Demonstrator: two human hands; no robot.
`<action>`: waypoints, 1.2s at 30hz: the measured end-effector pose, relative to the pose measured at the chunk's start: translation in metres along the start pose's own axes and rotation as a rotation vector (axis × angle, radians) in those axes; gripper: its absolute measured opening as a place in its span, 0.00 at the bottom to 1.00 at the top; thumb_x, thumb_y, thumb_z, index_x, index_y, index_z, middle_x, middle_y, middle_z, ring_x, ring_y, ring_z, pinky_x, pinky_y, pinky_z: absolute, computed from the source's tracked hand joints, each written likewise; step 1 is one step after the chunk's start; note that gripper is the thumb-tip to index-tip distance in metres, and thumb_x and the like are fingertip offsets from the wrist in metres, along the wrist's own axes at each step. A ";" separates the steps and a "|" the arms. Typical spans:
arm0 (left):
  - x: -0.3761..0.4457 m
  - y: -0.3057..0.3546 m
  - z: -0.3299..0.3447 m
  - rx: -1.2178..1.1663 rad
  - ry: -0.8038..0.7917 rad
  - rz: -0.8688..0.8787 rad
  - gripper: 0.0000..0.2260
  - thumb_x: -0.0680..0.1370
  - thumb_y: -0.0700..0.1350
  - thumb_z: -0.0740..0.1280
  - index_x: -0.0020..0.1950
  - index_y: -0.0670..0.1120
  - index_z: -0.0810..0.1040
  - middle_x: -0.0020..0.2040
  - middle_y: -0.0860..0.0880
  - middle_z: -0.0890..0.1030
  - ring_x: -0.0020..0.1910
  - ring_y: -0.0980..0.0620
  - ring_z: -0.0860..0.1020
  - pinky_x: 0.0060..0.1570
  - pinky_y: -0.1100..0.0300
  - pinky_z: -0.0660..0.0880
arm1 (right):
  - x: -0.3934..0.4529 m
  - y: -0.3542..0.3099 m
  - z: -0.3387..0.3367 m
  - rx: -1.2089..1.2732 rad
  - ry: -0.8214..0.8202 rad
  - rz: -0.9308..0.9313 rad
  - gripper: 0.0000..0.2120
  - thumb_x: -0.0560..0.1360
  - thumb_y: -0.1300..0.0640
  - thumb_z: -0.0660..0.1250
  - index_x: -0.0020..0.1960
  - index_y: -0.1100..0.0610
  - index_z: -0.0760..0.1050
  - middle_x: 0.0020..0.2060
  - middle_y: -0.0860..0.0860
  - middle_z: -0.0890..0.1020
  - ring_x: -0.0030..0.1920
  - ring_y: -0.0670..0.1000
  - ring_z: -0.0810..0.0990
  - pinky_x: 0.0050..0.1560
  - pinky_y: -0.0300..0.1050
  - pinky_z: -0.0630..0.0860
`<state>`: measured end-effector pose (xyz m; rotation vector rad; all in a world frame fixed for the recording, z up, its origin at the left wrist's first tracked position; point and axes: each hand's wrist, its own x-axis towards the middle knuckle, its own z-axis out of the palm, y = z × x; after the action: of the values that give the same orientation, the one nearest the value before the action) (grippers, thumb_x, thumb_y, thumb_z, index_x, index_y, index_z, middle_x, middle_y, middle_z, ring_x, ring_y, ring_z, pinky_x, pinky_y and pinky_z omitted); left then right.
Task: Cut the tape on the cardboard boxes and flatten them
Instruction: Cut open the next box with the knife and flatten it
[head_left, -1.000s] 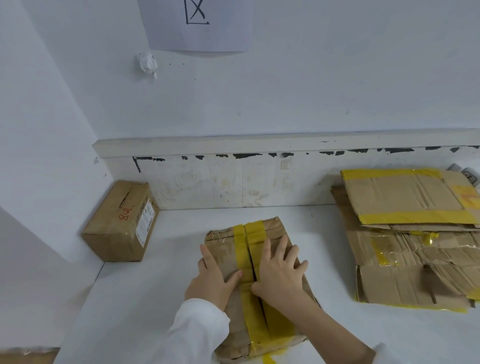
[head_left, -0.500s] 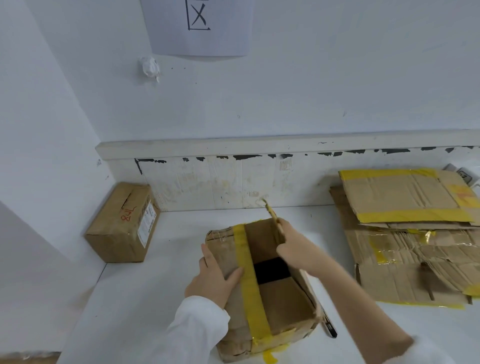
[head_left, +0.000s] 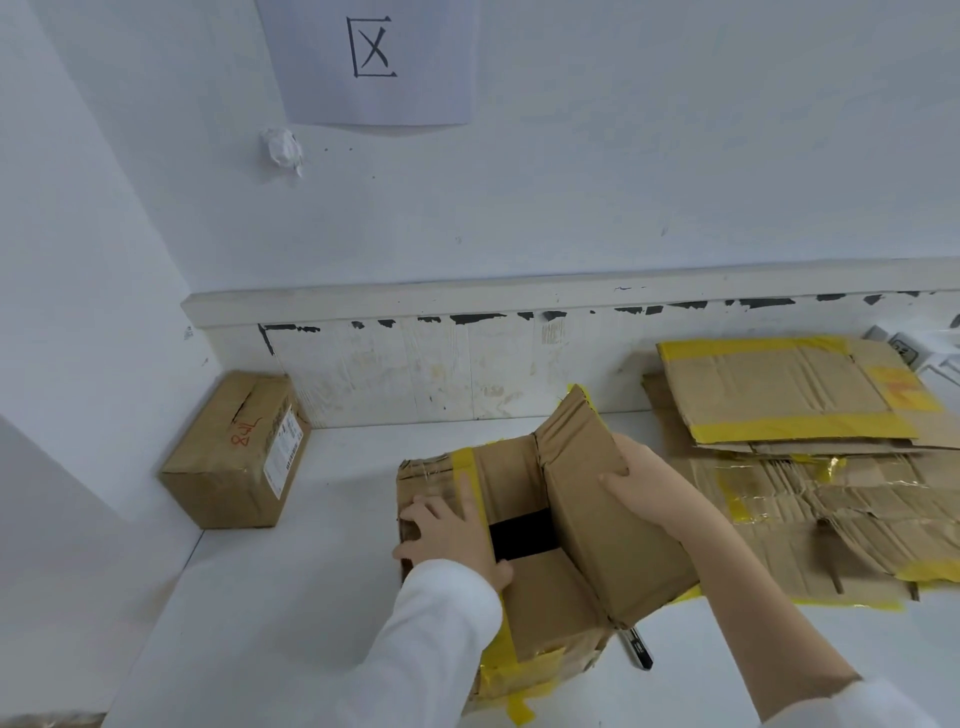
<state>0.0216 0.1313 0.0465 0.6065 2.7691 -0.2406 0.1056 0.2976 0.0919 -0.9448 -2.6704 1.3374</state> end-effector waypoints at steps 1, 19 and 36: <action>-0.001 0.000 -0.001 -0.014 0.003 -0.005 0.45 0.75 0.61 0.62 0.75 0.49 0.32 0.72 0.35 0.51 0.69 0.35 0.55 0.59 0.44 0.71 | 0.000 0.000 0.000 -0.016 0.004 0.002 0.16 0.78 0.63 0.58 0.64 0.54 0.68 0.52 0.54 0.79 0.50 0.57 0.80 0.54 0.57 0.77; 0.002 -0.156 0.026 -1.538 -0.035 -0.049 0.26 0.79 0.39 0.64 0.74 0.51 0.61 0.59 0.52 0.78 0.52 0.52 0.78 0.46 0.57 0.74 | 0.003 0.051 0.011 -0.027 0.096 0.089 0.25 0.80 0.56 0.60 0.75 0.58 0.58 0.69 0.58 0.68 0.67 0.58 0.68 0.66 0.53 0.66; 0.024 -0.083 0.035 -0.824 -0.142 -0.009 0.17 0.78 0.41 0.61 0.66 0.41 0.68 0.61 0.42 0.76 0.56 0.46 0.76 0.59 0.55 0.73 | 0.018 0.031 0.077 -0.108 -0.095 0.130 0.14 0.78 0.46 0.60 0.43 0.57 0.66 0.36 0.47 0.71 0.35 0.45 0.70 0.30 0.36 0.63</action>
<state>-0.0263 0.0585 0.0138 0.3309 2.4172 0.7847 0.0858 0.2652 0.0162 -1.1113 -2.8226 1.3030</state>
